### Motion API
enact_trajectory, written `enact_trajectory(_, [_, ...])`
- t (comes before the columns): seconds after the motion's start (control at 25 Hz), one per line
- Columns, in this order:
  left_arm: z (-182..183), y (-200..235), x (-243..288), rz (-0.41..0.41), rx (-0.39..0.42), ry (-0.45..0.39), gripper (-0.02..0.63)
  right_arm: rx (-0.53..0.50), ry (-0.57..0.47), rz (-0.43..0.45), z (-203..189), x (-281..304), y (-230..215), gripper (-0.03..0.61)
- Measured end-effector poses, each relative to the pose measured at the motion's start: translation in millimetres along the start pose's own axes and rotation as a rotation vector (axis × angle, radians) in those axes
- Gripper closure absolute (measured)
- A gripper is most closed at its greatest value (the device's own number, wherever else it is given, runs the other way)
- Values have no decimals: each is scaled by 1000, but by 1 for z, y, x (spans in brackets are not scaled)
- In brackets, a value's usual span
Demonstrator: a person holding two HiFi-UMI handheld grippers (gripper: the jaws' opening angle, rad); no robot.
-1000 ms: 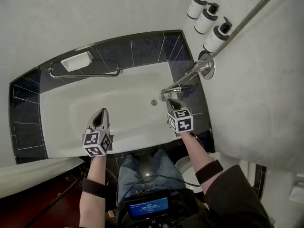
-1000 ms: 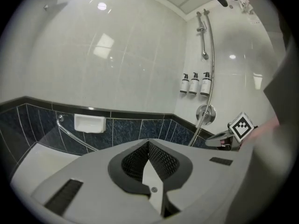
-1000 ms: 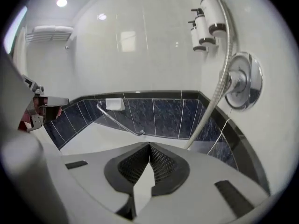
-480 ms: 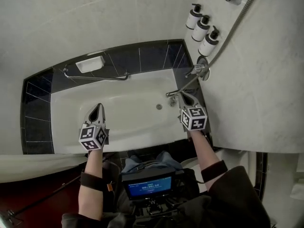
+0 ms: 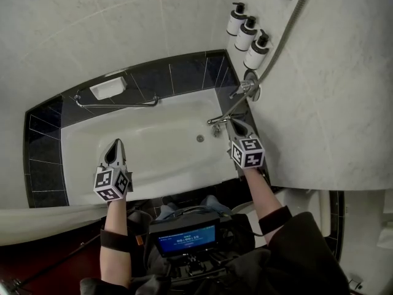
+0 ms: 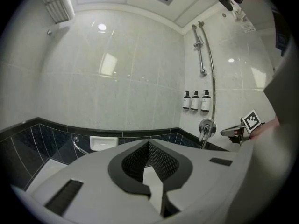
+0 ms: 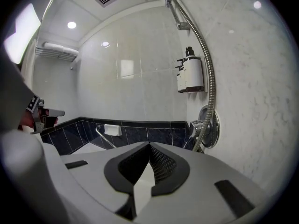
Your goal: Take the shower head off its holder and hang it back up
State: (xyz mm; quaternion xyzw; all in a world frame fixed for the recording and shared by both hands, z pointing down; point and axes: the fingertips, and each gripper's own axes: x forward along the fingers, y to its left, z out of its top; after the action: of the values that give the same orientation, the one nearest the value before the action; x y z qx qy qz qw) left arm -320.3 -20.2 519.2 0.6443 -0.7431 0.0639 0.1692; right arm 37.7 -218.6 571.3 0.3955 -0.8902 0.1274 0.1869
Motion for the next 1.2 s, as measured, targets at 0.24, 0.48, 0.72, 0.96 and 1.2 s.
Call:
enact_trajectory(0.24, [3, -3, 1, 15, 16, -13, 614, 3, 11, -2, -6, 1, -6, 555])
enact_trajectory(0.48, [5, -5, 2, 23, -2, -18, 614, 2, 19, -1, -9, 0, -10, 555])
enact_trajectory(0.72, [3, -6, 0, 28, 1, -15, 614, 11, 28, -7, -18, -1, -15, 555])
enact_trajectory(0.96, [-4, -10, 3, 21, 7, -1, 614, 10, 55, -26, -34, 0, -22, 555])
enact_trajectory(1.2, [-14, -17, 13, 3, 13, 13, 614, -6, 101, -42, -57, 9, -34, 538])
